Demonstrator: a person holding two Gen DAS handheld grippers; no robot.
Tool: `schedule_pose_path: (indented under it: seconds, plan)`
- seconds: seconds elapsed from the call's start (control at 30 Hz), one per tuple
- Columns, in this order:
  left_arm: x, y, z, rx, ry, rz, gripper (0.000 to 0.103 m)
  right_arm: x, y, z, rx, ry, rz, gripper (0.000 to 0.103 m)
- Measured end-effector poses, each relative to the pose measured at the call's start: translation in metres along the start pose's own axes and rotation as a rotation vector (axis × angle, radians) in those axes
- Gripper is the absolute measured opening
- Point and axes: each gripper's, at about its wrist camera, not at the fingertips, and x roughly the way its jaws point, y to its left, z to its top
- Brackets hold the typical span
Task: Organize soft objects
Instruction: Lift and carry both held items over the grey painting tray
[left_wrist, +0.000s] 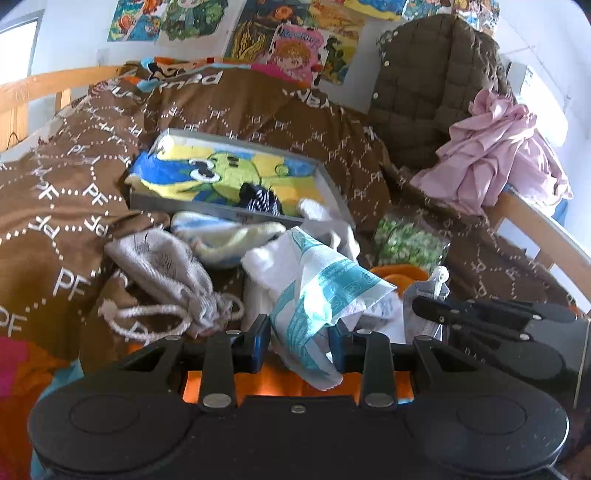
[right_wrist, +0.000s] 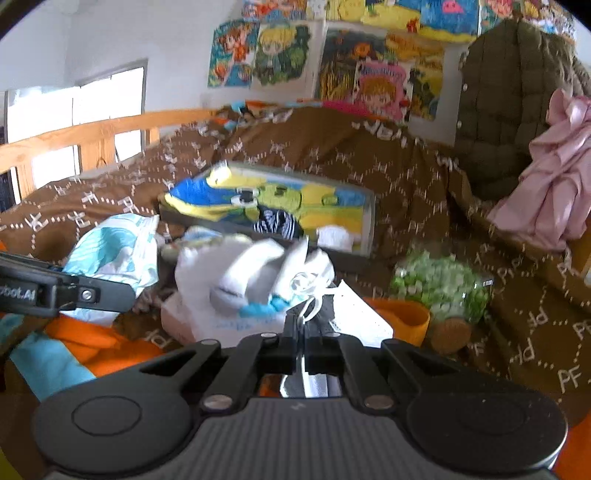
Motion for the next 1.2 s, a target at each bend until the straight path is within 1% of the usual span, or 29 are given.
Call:
schedule_pose_path:
  seconds: [0.2,0.37,0.53,0.6,0.67,0.83,0.97,1.03,1.2]
  plan:
    - [-0.002,-0.004,0.018,0.009,-0.036,-0.007,0.036,-0.01,0.002,0.01,-0.047,-0.091,0.011,0.004]
    - [0.008,0.001,0.036,0.017,-0.057,0.008,0.036,-0.005,0.001,0.031,-0.055,-0.178,0.037,0.004]
    - [0.032,0.005,0.069,0.026,-0.099,0.023,0.036,0.023,-0.006,0.065,-0.13,-0.274,0.065,0.004]
    - [0.046,0.008,0.083,0.02,-0.119,0.026,0.036,0.04,-0.014,0.08,-0.126,-0.307,0.076,0.004]
    - [0.064,0.012,0.096,0.007,-0.127,0.03,0.036,0.062,-0.026,0.094,-0.095,-0.322,0.082,0.004]
    - [0.119,0.028,0.123,-0.005,-0.143,0.037,0.036,0.118,-0.053,0.107,0.009,-0.317,0.1,0.004]
    - [0.162,0.038,0.139,-0.021,-0.15,0.047,0.036,0.156,-0.075,0.105,0.091,-0.299,0.118,0.004]
    - [0.182,0.042,0.145,-0.029,-0.147,0.059,0.036,0.173,-0.086,0.103,0.151,-0.282,0.147,0.004]
    - [0.224,0.051,0.152,-0.072,-0.103,0.092,0.036,0.207,-0.105,0.096,0.251,-0.207,0.223,0.004]
